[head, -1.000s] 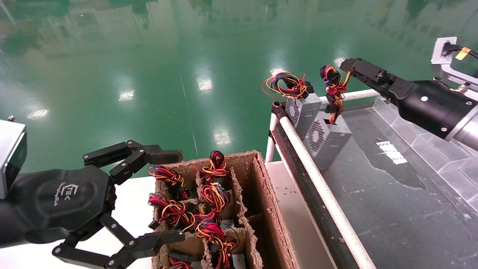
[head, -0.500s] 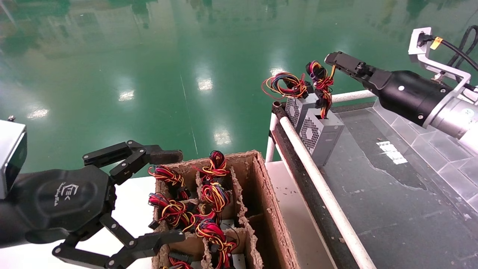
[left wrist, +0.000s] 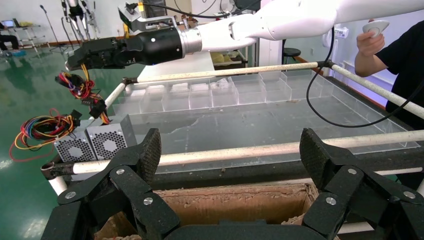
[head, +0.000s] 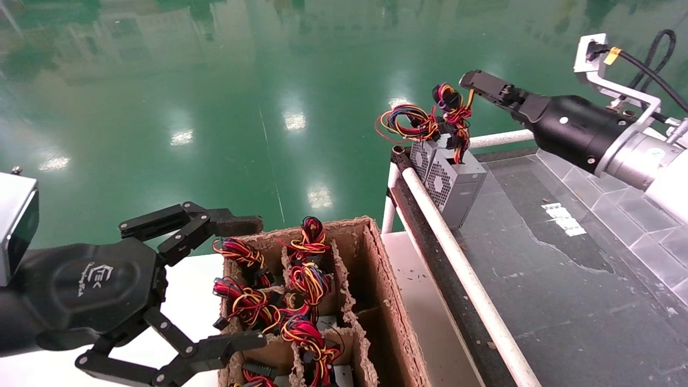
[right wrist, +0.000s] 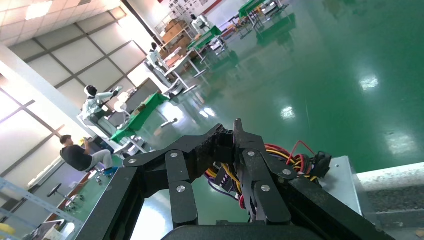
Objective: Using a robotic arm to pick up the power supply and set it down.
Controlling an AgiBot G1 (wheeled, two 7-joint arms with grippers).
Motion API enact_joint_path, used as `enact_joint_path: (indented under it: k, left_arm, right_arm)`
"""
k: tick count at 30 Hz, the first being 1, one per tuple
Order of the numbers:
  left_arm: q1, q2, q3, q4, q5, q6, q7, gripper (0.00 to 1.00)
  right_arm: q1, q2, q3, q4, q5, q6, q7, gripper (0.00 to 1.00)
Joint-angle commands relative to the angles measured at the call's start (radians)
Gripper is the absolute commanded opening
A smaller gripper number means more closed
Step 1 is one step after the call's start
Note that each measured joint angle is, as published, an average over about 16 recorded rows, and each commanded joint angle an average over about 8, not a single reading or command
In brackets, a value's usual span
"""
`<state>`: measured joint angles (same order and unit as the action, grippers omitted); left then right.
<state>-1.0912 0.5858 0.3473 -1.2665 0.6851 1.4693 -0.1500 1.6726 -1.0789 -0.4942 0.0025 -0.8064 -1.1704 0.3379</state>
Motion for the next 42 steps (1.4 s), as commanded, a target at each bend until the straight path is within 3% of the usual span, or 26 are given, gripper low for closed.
enact_joint_path:
  k: [1, 8, 16, 42]
  left_arm:
    - [0.0, 0.0, 0.0, 0.0, 0.0, 0.0, 0.0, 1.0]
    - [0.0, 0.0, 0.0, 0.0, 0.0, 0.0, 0.0, 1.0]
    - [0.0, 0.0, 0.0, 0.0, 0.0, 0.0, 0.0, 1.0]
    - [0.0, 0.0, 0.001, 0.0, 0.0, 0.0, 0.0, 1.0]
  right_arm:
    - [0.0, -0.007, -0.002, 0.0, -0.002, 0.003, -0.001, 0.0]
    - [-0.004, -0.019, -0.007, 0.0, -0.01, 0.001, -0.004, 0.01]
    - [-0.003, -0.019, -0.01, -0.001, -0.014, -0.007, 0.001, 1.0]
    - [-0.014, 0.018, -0.037, 0.002, -0.053, -0.053, -0.031, 1.0]
